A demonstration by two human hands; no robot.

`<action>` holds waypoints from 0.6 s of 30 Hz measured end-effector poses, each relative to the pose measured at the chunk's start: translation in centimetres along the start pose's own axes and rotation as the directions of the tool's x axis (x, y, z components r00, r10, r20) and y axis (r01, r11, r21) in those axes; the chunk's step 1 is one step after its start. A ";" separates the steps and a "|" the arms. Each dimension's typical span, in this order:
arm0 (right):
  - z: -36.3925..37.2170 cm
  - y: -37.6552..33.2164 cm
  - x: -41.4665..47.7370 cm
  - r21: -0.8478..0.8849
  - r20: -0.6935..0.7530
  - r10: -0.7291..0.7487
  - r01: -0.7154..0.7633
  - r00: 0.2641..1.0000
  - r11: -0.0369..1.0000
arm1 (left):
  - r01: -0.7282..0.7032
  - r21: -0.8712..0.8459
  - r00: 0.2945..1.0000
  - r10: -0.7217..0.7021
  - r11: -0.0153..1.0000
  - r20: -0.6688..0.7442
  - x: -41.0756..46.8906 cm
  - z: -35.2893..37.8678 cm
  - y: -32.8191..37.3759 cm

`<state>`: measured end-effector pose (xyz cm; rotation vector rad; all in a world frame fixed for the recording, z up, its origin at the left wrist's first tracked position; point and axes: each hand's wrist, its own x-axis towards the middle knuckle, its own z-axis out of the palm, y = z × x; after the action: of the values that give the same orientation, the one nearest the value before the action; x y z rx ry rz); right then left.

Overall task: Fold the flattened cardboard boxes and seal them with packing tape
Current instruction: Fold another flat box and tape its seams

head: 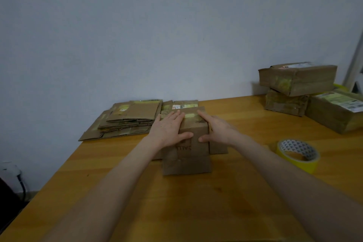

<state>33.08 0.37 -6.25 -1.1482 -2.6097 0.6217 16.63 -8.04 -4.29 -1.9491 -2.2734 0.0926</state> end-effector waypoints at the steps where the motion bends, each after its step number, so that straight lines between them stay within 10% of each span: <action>1: -0.3 -0.1 0.0 0.025 -0.007 -0.007 0.007 1.000 1.000 | -0.003 0.021 1.000 0.004 1.000 -0.025 0.1 -0.2 0.1; 18: -4.4 3.7 -6.1 -0.013 -0.246 0.203 -0.213 0.948 0.977 | -0.048 0.073 0.977 0.062 0.996 -0.202 1.1 -4.0 5.2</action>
<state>41.17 -0.67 -4.24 -1.4276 -2.3229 0.4367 22.13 -6.34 -1.01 -1.8923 -2.0604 -0.0230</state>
